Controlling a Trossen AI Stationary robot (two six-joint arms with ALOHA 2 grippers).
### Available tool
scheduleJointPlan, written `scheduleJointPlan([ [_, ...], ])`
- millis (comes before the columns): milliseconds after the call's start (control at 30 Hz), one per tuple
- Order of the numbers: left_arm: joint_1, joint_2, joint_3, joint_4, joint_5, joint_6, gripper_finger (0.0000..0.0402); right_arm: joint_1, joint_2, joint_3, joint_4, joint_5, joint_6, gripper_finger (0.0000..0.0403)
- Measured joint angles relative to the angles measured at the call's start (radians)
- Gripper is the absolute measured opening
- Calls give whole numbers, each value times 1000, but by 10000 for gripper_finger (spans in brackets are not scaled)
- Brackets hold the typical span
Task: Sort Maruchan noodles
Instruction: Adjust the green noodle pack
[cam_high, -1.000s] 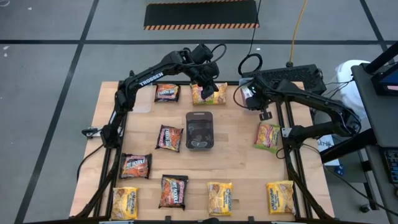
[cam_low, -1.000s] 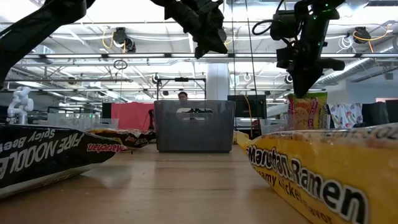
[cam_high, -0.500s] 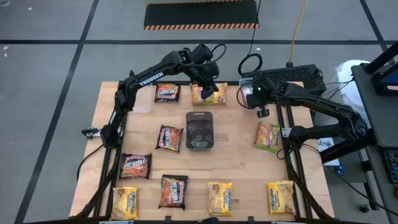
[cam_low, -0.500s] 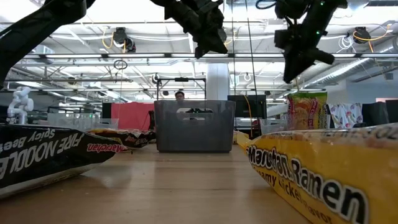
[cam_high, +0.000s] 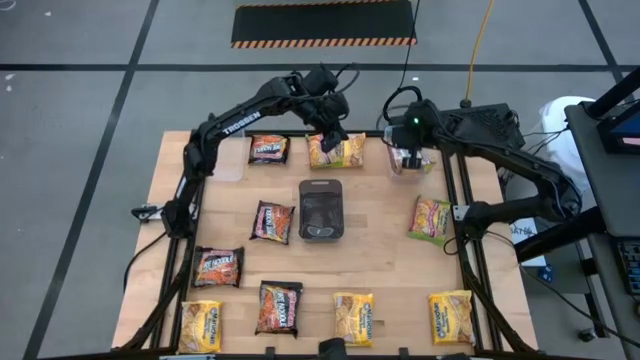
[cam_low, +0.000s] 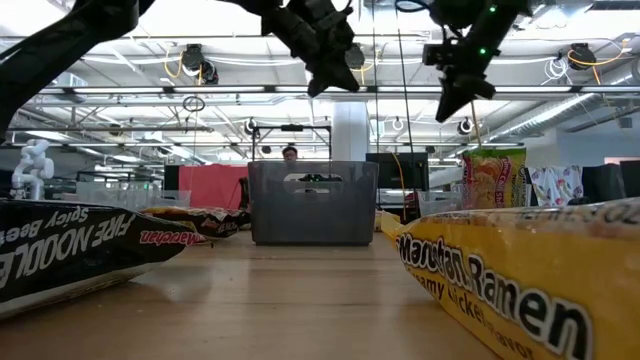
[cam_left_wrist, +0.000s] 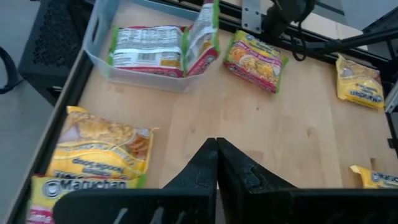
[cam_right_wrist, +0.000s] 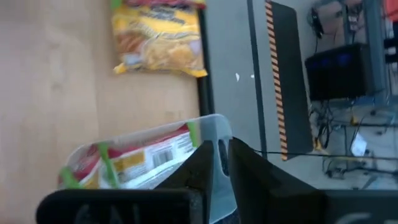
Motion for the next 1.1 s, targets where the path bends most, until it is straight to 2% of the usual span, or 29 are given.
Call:
scheduleJointPlan([
  [200,43,0,0,-29,0,51,6,-34,108,135,6,-2,105,20],
  [567,104,0,0,-166,-3,162,6,-95,253,237,-9,-3,225,17],
  [767,136,0,0,-187,-2,192,6,-150,306,323,-32,-72,347,17],
  [933,160,0,0,-187,-2,196,6,-200,307,344,-124,-81,345,17],
  [1100,184,0,0,-181,-2,189,6,-257,308,345,-329,-79,197,17],
])
